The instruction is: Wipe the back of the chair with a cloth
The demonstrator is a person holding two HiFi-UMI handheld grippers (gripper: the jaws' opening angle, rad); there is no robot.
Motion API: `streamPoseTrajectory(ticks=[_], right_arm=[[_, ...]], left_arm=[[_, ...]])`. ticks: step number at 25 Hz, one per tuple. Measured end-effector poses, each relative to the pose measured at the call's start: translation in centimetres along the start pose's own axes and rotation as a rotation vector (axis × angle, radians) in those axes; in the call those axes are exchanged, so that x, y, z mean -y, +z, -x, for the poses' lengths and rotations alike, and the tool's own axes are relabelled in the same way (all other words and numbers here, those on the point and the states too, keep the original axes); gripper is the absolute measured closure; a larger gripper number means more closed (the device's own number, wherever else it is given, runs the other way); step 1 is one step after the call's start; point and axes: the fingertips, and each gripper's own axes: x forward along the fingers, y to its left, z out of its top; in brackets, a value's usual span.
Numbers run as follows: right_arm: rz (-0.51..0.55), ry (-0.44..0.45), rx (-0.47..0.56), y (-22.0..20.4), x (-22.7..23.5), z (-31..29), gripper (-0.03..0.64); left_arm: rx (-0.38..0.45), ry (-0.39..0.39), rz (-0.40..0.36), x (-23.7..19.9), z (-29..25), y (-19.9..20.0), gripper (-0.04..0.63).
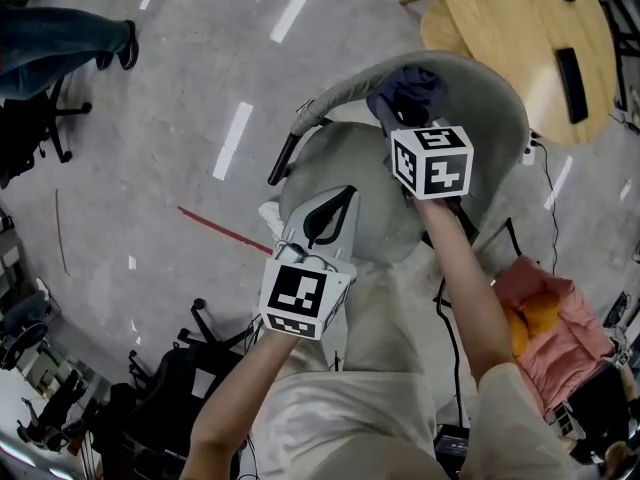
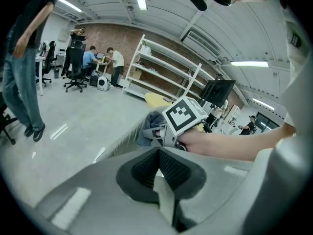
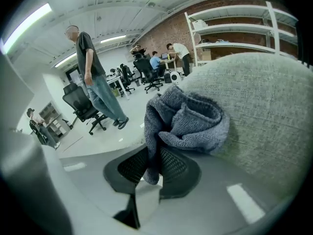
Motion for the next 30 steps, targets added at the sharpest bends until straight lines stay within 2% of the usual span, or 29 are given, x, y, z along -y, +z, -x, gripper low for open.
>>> streamPoseTrajectory(ticks=[7,16,21,30], right_arm=[[0.060,0.075,-0.006,0.2,-3.8,-1.0,0.537],[0.067,0.140,0.066,1.1,-7.2,1.8,0.537],[0.047,0.107,0.090,0.2,-6.0,4.7,0.537],[-0.062,-0.003,0.159,-1.3,-2.5,10.3,0.537]], left_arm=[[0.013,0.011,0.002,-0.6,0.9,-0.1,0.595],[0.011,-0.006,-0.022,0.0,1.8,-0.2,0.595],[0.014,-0.023,-0.047,1.0,2.1,-0.2,0.595],[0.008,-0.069,-0.102,3.2,2.1,0.6,0.595]])
